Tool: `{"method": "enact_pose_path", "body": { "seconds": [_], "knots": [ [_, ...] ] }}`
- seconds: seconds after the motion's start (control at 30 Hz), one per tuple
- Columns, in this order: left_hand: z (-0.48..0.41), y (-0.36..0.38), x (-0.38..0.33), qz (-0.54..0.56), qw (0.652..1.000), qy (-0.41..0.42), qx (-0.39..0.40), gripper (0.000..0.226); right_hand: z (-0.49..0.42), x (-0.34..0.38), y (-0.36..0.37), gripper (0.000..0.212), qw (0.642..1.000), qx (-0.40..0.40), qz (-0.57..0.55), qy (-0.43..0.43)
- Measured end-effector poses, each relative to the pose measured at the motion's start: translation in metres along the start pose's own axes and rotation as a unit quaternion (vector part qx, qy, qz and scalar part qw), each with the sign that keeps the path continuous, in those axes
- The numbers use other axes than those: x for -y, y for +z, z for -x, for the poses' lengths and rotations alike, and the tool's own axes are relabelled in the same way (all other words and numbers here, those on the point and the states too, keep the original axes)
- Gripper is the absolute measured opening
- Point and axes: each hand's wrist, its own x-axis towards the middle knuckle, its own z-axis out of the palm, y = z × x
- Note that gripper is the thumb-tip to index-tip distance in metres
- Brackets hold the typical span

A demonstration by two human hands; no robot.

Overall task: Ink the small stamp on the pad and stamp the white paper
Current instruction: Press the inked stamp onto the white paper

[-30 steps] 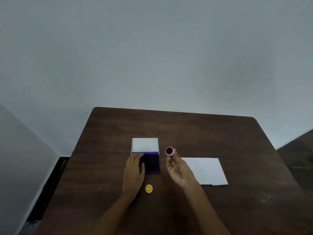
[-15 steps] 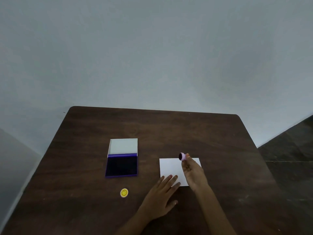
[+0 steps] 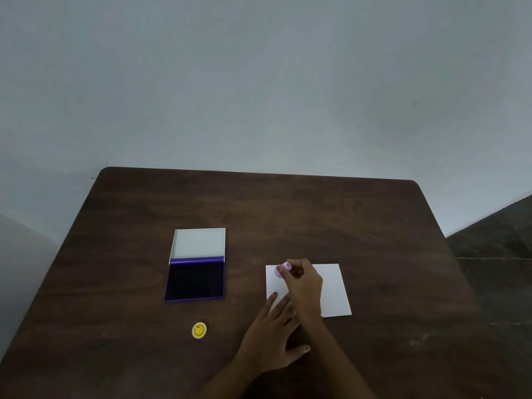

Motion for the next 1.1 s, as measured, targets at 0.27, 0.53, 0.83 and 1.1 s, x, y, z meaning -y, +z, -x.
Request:
{"method": "enact_pose_path", "body": {
  "seconds": [0.27, 0.53, 0.83, 1.1],
  "knots": [
    [0.006, 0.003, 0.003, 0.029, 0.999, 0.008, -0.043, 0.058, -0.004, -0.016, 0.019, 0.017, 0.992, 0.021, 0.115, -0.044],
    [0.003, 0.004, 0.001, 0.061, 0.997, -0.003, -0.057, 0.060, 0.001, -0.015, 0.019, 0.020, 0.985, 0.059, 0.151, -0.067],
    [0.003, 0.000, 0.002, 0.107, 0.993, -0.037, -0.018, 0.063, 0.005, -0.012, 0.023, 0.014, 0.981, 0.051, 0.167, -0.088],
    [0.001, -0.001, 0.002, 0.081, 0.996, -0.023, -0.029, 0.058, 0.005, -0.012, 0.022, 0.015, 0.982, 0.047, 0.160, -0.090]
  ]
}}
